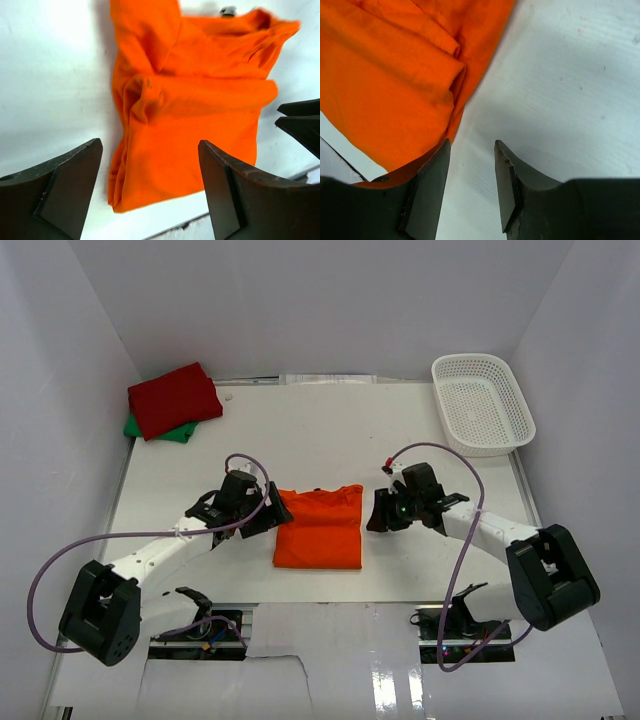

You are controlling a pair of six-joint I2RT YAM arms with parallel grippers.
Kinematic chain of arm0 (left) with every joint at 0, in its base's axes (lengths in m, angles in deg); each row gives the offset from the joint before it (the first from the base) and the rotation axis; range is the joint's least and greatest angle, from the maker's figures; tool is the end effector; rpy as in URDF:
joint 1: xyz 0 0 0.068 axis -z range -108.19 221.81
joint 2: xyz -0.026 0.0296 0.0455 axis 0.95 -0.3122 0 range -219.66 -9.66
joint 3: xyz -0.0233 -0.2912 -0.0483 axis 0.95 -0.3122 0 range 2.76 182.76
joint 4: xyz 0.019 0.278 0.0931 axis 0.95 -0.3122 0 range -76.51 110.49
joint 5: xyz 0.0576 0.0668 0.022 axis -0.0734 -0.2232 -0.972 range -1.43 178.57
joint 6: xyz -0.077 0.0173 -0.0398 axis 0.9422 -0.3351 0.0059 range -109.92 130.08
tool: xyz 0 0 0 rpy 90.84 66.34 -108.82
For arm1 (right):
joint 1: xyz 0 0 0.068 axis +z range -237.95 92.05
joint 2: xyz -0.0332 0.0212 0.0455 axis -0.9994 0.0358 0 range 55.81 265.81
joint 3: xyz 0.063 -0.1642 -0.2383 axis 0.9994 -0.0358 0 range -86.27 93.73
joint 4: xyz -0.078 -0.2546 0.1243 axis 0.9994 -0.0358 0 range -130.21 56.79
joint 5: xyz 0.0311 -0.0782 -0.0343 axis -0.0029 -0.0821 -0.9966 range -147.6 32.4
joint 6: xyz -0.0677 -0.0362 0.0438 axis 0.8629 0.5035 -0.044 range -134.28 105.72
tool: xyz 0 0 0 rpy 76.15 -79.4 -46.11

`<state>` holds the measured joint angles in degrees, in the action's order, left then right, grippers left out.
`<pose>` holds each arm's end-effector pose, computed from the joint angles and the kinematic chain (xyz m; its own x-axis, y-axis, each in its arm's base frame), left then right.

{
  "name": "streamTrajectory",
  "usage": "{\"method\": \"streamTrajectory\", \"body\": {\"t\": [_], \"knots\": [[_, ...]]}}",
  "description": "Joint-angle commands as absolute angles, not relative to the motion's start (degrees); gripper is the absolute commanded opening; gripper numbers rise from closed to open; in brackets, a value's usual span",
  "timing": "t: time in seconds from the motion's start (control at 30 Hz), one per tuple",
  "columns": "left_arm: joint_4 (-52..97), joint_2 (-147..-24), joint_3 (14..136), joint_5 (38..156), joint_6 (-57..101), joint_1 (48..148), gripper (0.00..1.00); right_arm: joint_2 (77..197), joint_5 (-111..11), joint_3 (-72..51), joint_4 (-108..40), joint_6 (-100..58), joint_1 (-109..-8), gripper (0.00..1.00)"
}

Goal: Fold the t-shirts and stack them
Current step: Smooth out wrinkles on the folded tshirt

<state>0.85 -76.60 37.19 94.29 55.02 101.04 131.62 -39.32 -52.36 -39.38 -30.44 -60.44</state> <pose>0.2304 -0.1379 0.1589 -0.8686 -0.3194 -0.3788 -0.1050 0.8658 -0.4892 0.2516 0.1589 0.1404 -0.8076 -0.1226 -0.5768 -0.4161 0.8116 0.4101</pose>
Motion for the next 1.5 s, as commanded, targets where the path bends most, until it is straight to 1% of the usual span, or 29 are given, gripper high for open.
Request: {"method": "streamTrajectory", "body": {"t": [0.0,0.1,0.3,0.43,0.5,0.57,0.67,0.87,0.93,0.97,1.0,1.07,1.1,1.13,1.2,1.23,1.3,1.37,1.43,1.47], "knots": [[5.3,-74.3,39.3,87.8,50.3,101.0,0.87,135.5,-37.4,-47.3,-35.6,-27.3,-60.0,0.47],[8.0,-75.1,39.8,85.8,47.1,101.0,0.84,138.1,-36.3,-45.9,-34.4,-26.7,-60.0,0.47],[14.9,-79.7,38.7,86.6,43.9,100.9,0.77,140.1,-35.6,-42.9,-33.9,-26.1,-59.1,0.47],[20.0,-80.8,35.6,87.2,42.7,100.9,0.68,141.2,-34.9,-41.8,-33.8,-26.0,-58.4,0.47],[23.9,-81.5,34.7,87.0,42.4,100.9,0.67,141.9,-34.7,-41.1,-33.9,-26.1,-58.1,0.47],[24.4,-82.9,34.4,87.3,41.9,100.8,0.67,142.6,-34.8,-40.7,-33.9,-26.2,-57.5,0.46],[25.2,-84.6,34.7,88.5,41.5,100.8,0.61,143.9,-34.6,-40.7,-32.3,-26.6,-57.0,0.44],[26.0,-87.6,35.4,91.0,41.5,100.8,0.6,145.5,-34.5,-41.6,-31.0,-27.3,-56.5,0.43],[26.6,-88.4,35.4,91.6,41.5,100.8,0.54,145.7,-34.3,-41.9,-30.8,-27.3,-56.4,0.39],[26.9,-88.5,35.5,91.8,41.5,100.8,0.5,145.7,-34.2,-42.0,-30.7,-27.4,-56.4,0.37],[27.1,-88.6,35.4,92.0,41.6,100.8,0.35,145.7,-34.0,-42.1,-30.7,-27.4,-56.3,0.33],[27.0,-88.6,35.4,92.3,41.9,100.8,0.23,145.6,-33.8,-42.1,-30.6,-27.5,-56.4,0.28],[26.6,-88.5,35.5,92.4,41.9,100.8,0.18,145.4,-33.8,-42.1,-30.6,-27.5,-56.4,0.24],[26.4,-88.4,35.6,92.4,41.9,100.8,0.13,145.3,-33.9,-42.2,-30.5,-27.5,-56.3,0.23],[25.5,-88.1,36.0,92.4,42.0,100.8,0.1,144.9,-33.8,-42.3,-30.6,-27.5,-56.4,0.18],[25.2,-87.9,36.2,92.5,42.0,100.8,0.06,144.8,-33.7,-42.2,-30.7,-27.5,-56.4,0.17],[23.8,-87.1,36.5,92.7,42.2,100.8,0.02,144.3,-33.6,-42.1,-31.1,-27.5,-56.4,0.13],[22.2,-86.6,37.6,93.2,42.6,100.8,0.01,143.4,-33.5,-42.1,-31.5,-27.9,-56.4,0.13],[18.5,-86.6,39.3,93.7,42.9,100.8,0.05,142.7,-33.9,-42.2,-32.2,-28.1,-56.2,0.14],[17.4,-86.6,39.8,93.6,43.1,100.8,0.19,142.0,-34.0,-42.3,-32.2,-28.1,-56.3,0.15]]}}
